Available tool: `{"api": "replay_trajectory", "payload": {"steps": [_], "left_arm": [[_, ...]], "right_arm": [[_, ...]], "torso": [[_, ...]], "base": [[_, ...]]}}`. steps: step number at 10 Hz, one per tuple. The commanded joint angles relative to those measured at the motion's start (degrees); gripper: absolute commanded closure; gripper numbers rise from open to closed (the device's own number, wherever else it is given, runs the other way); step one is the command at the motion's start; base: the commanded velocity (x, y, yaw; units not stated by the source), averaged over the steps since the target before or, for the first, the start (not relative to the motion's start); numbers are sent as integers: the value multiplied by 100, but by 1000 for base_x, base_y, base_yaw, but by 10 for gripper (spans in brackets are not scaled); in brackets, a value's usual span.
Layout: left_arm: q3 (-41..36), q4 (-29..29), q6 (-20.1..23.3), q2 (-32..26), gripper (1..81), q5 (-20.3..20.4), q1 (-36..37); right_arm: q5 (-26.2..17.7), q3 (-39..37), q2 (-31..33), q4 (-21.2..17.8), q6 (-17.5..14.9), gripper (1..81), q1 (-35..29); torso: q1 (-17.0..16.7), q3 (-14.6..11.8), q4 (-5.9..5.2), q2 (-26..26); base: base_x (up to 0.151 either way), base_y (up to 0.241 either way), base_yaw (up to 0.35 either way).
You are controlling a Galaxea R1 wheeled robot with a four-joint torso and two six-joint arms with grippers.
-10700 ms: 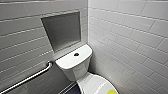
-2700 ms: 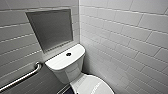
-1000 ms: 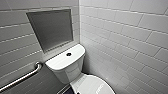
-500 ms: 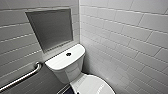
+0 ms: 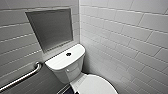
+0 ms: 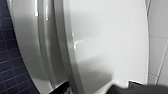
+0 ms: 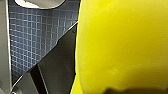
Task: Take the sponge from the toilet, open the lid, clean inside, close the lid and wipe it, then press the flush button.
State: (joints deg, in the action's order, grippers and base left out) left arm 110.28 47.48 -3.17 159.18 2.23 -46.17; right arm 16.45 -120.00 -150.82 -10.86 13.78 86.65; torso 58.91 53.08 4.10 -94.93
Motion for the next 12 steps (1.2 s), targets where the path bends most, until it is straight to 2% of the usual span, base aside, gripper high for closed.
{"api": "replay_trajectory", "payload": {"steps": [1,4,7,10,12], "left_arm": [[-1183,42,-219,89,10,-145,1307],[-1544,42,-693,-175,10,-4,1325],[-2167,42,-896,-544,10,329,1360],[-2808,33,-1088,-984,10,866,1369],[-3125,24,-1501,-1318,10,1279,1343]], "right_arm": [[-370,92,155,49,11,811,-99],[-370,66,146,49,11,811,-108],[-370,57,137,49,11,811,-108],[-370,57,129,58,11,811,-99],[-370,66,129,40,11,811,-99]], "torso": [[0,0,0,0],[0,2,0,0],[0,2,0,0],[0,2,0,0],[0,2,0,0]], "base": [[0,0,0],[0,0,0],[0,0,0],[0,0,0],[0,0,0]]}}
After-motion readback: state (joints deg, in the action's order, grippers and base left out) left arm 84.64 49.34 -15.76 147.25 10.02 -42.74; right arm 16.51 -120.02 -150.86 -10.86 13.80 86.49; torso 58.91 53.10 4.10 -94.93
